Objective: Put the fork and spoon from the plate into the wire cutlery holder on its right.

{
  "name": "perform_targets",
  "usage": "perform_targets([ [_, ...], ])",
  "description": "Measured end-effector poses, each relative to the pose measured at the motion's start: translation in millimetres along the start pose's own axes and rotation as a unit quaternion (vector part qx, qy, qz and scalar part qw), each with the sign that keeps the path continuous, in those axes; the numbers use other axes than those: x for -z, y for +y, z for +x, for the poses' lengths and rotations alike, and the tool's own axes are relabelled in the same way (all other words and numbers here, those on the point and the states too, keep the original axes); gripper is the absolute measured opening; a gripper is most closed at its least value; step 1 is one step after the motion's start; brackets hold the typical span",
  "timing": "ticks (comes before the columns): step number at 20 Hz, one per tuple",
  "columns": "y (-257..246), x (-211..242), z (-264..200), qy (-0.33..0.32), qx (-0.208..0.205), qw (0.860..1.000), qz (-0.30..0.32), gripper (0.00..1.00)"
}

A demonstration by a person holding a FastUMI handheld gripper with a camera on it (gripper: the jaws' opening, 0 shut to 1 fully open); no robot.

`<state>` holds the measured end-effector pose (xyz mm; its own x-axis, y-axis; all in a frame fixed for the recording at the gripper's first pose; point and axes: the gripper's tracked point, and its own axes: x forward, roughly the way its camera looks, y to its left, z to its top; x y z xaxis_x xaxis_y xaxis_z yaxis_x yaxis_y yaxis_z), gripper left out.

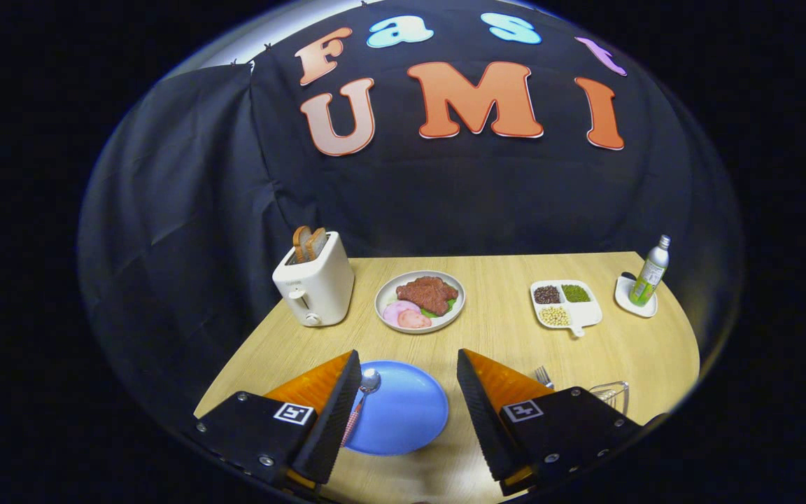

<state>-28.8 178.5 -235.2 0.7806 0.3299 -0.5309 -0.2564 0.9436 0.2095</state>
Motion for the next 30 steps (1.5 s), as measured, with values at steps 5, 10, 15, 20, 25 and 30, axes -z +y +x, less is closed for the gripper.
perform_targets([
  [5,41.7,53.8,28.9,0.06,-0.021,0.998,-0.005,0.83],
  [10,61.5,101.1,55.9,0.103,-0.014,0.995,-0.004,0.84],
  [15,75.4,149.0,79.5,0.149,-0.006,0.989,-0.016,0.8],
  [20,68.1,172.2,95.2,0.164,0.023,0.986,-0.007,0.54],
  [25,53.2,169.0,100.9,0.139,0.049,0.989,-0.022,0.16],
  [30,55.5,157.3,95.7,0.122,0.034,0.992,-0.002,0.06],
])
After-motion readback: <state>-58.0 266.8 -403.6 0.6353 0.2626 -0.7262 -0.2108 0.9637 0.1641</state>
